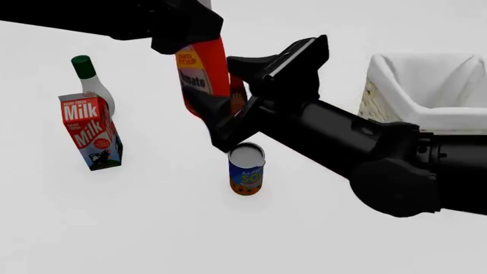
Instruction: Pick the ketchup and place it in the basket.
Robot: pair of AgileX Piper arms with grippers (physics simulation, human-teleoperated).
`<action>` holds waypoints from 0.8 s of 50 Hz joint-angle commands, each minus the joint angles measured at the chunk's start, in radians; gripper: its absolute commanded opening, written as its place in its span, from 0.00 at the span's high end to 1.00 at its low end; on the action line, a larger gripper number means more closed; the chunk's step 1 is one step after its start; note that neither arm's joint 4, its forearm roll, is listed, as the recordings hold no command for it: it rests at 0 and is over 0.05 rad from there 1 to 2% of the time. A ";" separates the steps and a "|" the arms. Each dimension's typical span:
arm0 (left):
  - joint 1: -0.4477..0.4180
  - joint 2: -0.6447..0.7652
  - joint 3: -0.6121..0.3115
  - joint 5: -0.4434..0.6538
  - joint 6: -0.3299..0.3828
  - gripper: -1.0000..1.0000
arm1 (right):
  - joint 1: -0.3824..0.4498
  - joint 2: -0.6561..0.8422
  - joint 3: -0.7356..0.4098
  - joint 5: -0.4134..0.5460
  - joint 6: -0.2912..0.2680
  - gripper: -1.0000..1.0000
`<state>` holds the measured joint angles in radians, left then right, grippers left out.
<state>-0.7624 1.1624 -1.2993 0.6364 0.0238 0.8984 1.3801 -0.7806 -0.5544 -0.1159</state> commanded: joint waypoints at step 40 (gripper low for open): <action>0.021 -0.126 -0.043 0.068 -0.009 0.00 | -0.054 0.005 0.044 -0.033 0.031 1.00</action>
<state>-0.7631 1.0820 -1.3404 0.6913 0.0180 0.8659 1.4044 -0.7393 -0.6018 -0.0973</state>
